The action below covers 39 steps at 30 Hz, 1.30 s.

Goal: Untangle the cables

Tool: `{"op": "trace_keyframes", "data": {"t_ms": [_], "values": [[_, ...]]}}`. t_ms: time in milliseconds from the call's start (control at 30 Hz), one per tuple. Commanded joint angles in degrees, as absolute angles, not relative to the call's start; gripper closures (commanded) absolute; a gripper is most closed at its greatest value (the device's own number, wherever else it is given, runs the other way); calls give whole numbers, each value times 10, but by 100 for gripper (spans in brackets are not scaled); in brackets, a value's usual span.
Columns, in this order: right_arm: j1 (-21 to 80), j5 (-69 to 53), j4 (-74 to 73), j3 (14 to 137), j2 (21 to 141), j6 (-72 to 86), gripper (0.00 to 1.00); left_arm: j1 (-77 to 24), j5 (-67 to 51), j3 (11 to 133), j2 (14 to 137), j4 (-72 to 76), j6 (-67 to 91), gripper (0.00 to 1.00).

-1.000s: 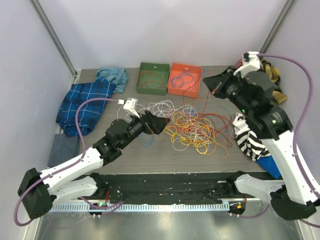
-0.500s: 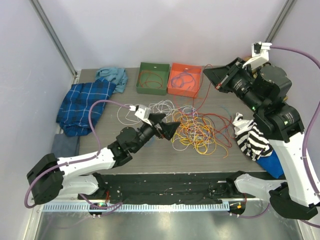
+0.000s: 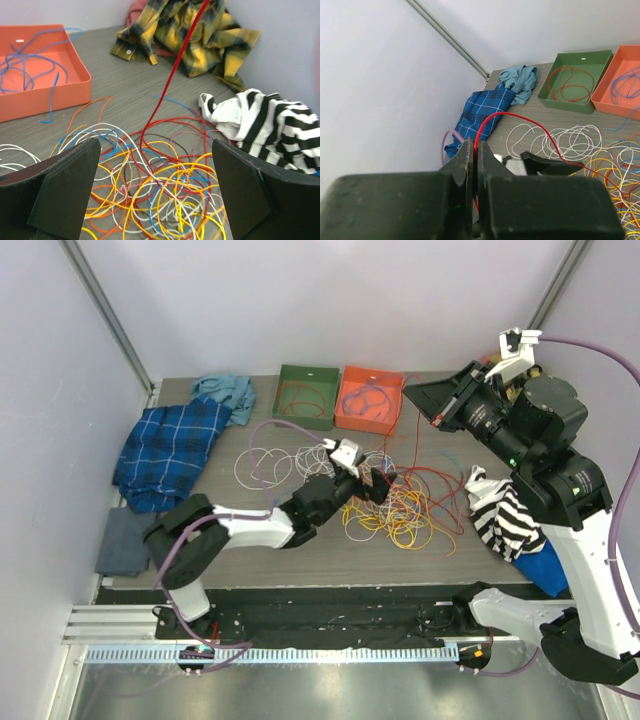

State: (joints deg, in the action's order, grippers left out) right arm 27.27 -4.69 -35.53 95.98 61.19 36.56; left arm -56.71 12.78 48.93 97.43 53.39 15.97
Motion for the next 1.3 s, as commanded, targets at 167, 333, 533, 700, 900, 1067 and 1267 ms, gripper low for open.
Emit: {"op": "trace_keyframes", "data": {"t_ms": [167,333,533,700,900,1067,1267], "values": [[276,-63,-338,926,578,371,99,-517,157,622,1096,585,152,10],[276,-54,-346,917,571,366,99,-486,152,650,1098,546,200,100],[276,-29,-345,889,550,358,99,-478,240,637,931,413,156,100],[276,-34,-310,853,545,373,99,-476,254,772,781,182,113,100],[275,-41,-279,837,551,388,99,-477,243,955,726,39,81,99],[275,-56,-257,824,566,402,99,-476,237,1011,688,10,60,100],[279,-69,-211,769,583,417,99,-477,241,1056,672,-27,33,99]]}}
